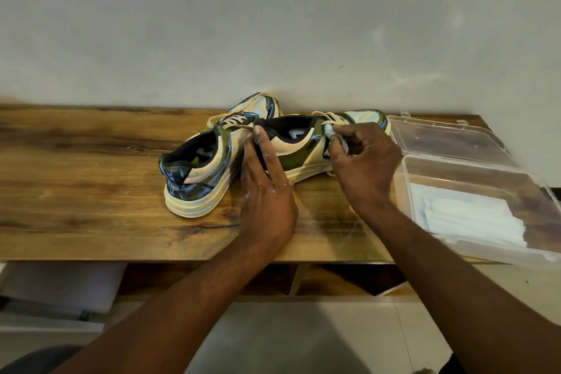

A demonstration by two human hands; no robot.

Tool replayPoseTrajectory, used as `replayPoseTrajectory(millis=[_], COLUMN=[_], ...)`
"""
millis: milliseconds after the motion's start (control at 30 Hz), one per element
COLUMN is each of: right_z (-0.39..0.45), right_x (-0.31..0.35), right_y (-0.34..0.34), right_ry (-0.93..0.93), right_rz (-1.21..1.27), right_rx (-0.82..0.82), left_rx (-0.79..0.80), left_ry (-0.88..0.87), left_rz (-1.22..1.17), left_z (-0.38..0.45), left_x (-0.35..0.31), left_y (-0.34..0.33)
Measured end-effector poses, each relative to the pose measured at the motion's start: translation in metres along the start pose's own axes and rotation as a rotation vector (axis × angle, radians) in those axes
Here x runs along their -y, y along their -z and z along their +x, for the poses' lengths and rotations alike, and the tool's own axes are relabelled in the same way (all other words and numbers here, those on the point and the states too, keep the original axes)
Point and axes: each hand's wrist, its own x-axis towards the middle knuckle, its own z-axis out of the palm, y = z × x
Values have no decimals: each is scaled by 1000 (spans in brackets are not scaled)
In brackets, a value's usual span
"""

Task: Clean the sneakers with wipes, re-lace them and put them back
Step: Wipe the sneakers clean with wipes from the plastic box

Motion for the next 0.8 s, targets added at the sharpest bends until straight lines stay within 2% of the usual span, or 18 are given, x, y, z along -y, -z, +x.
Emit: replayPoseTrajectory(millis=[167,233,333,400,533,600,733,800], right_z=[-26,-15,10,11,-22,-19,15,22], right_x=[19,16,6,3,13,9,-15,-24], right_y=[-11,-7,0,-2,-9,-6,12,18], right_ry=[213,199,115,101,239,262,50,-17], right_rz=[33,31,-15,-29,-8,-22,-63,-102], right_rx=[227,206,75,65,291,338,100,52], left_rx=[-2,-2,7,-3,16,10,2,1], left_ry=[-12,-4,-1,-2,-11,-11,-3,-5], left_rz=[-22,-26,-22,-12,-14,-9,-8,-12], left_z=[0,0,0,1,-1,-1,0,0], left_x=[2,2,2,2,2,2,1,1], left_y=[1,1,1,2,3,3,2,2])
